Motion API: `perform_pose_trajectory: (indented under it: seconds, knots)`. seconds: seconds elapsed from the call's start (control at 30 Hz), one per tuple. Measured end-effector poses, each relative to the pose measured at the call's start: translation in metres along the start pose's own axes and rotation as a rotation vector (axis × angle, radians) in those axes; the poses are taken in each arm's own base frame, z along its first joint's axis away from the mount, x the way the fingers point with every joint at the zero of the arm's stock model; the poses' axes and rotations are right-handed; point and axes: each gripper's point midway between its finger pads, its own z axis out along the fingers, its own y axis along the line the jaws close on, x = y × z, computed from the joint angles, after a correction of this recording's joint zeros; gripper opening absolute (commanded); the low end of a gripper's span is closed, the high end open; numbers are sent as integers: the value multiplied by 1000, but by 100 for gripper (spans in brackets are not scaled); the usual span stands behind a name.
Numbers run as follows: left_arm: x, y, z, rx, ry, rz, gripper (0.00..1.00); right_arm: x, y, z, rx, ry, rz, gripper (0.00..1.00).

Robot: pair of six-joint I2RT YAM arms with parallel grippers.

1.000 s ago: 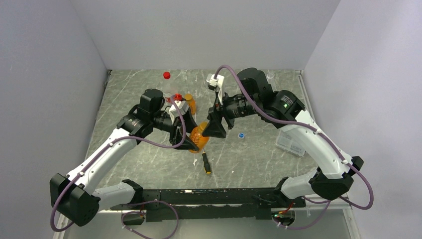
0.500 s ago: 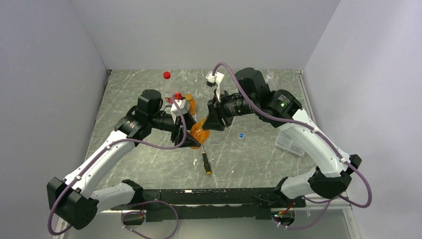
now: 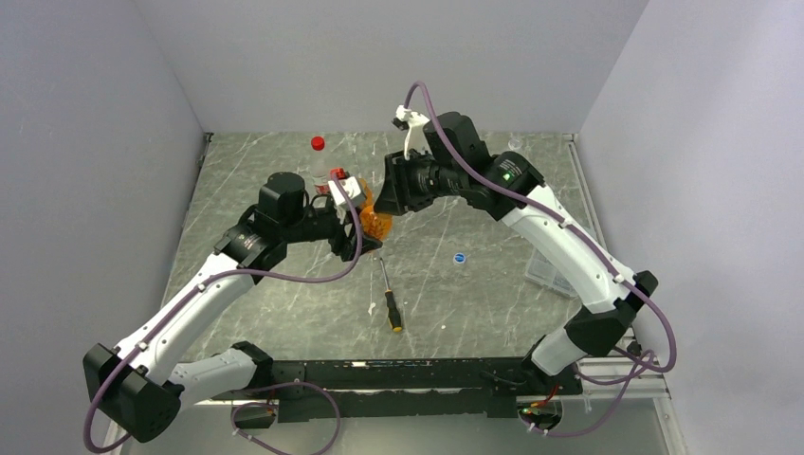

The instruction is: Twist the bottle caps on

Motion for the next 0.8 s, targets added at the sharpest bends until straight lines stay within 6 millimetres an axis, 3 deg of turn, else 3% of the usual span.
perform_pose_trajectory:
  seconds: [0.13, 0.23, 0.37, 0.43, 0.47, 0.63, 0.8]
  knots:
    - [2, 10, 2, -77, 20, 42, 0, -4, -7, 5, 49, -17, 70, 6]
    - [-1, 15, 3, -110, 11, 65, 0, -9, -8, 4, 68, -37, 91, 20]
    - [-5, 17, 3, -129, -11, 81, 0, -13, -8, 1, 79, -56, 106, 71]
    - [-8, 16, 3, -125, -20, 86, 0, -14, -7, -1, 76, -62, 119, 93]
    - [-10, 14, 3, -112, -31, 92, 0, -14, -8, -3, 76, -67, 119, 99]
    - [-11, -17, 3, 67, -49, 83, 0, -11, -4, -34, 32, -103, 31, 100]
    - [-2, -59, -1, 322, -28, 23, 0, 1, 20, -79, -125, -164, -155, 98]
